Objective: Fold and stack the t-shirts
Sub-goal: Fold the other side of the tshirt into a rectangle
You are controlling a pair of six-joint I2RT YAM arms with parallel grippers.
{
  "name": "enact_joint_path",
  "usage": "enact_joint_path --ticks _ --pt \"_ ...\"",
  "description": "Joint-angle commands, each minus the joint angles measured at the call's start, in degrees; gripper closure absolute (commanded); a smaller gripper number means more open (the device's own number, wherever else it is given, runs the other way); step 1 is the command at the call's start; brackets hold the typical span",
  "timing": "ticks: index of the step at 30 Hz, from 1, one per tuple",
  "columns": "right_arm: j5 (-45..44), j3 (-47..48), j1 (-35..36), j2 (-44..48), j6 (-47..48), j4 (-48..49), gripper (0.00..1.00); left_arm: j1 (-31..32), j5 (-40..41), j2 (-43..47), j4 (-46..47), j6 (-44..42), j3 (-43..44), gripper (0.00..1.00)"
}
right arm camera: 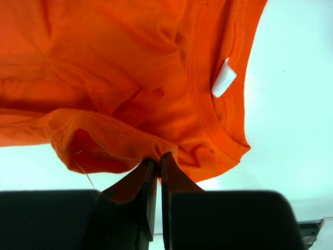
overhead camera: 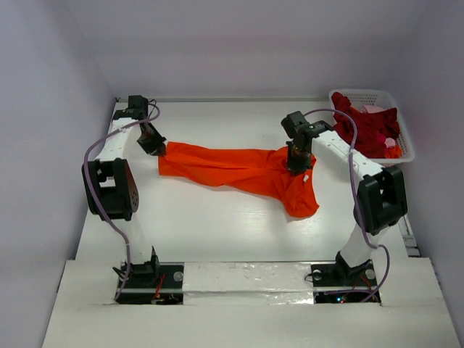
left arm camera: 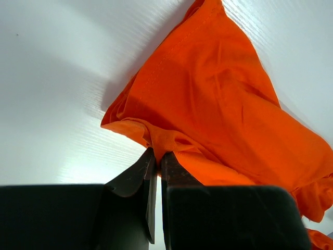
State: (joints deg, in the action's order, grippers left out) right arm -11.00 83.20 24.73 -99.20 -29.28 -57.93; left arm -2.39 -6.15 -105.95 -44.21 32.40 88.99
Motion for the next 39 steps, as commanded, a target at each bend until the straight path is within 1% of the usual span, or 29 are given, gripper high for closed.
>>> enact_joint_path --ticks 1,8,24,39 --pt "1.1 1.9 -2.4 -1.7 1.3 1.9 1.0 -0.5 0.8 -0.7 -0.4 0.4 3.2 1.0" --pt "2.1 2.5 -3.5 -4.4 1.9 2.7 1.0 -0.5 1.1 -2.9 -0.8 0.2 5.3 1.0" --pt "3.6 6.1 -3.5 -8.2 1.5 2.3 1.0 -0.5 1.4 -6.2 0.9 0.5 5.3 1.0" --pt "5.8 4.1 -4.0 -9.0 0.3 3.9 1.0 -0.5 1.5 -8.8 0.9 0.6 7.4 1.0"
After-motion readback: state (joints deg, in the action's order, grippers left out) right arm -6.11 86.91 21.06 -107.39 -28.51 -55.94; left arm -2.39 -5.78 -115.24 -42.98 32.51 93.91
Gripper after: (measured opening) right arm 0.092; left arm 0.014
